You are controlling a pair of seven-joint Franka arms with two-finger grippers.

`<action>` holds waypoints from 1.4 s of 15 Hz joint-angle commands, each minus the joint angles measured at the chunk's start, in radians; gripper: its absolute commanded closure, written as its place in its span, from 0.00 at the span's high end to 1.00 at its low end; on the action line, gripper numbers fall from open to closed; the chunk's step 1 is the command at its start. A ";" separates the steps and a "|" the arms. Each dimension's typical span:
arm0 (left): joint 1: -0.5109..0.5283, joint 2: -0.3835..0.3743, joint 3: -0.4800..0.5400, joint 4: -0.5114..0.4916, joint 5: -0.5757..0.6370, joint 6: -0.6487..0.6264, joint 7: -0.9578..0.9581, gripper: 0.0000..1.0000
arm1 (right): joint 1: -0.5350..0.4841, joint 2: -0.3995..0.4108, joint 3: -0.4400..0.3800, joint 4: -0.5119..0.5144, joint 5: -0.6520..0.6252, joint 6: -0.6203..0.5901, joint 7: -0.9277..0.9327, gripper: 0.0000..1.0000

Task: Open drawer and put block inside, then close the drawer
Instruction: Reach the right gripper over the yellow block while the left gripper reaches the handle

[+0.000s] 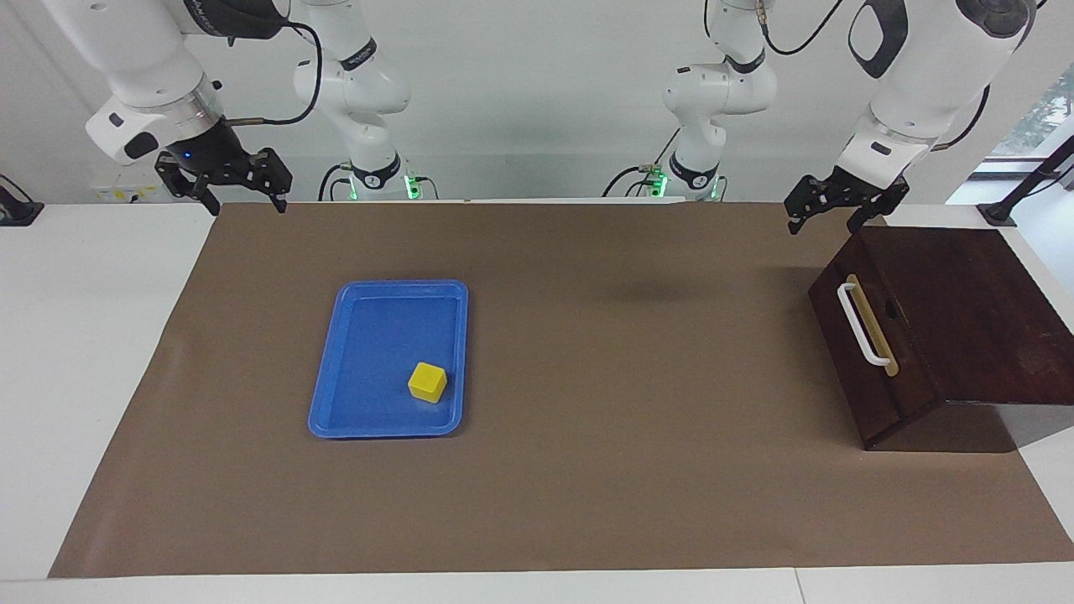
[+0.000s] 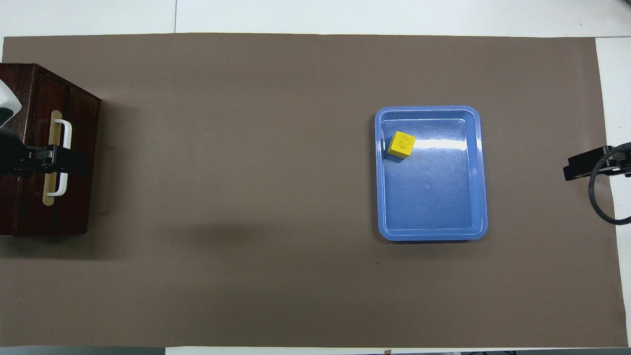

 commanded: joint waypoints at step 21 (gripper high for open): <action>0.027 0.236 -0.001 -0.169 0.447 0.472 -0.081 1.00 | 0.034 0.242 0.013 -0.341 0.841 0.644 1.308 1.00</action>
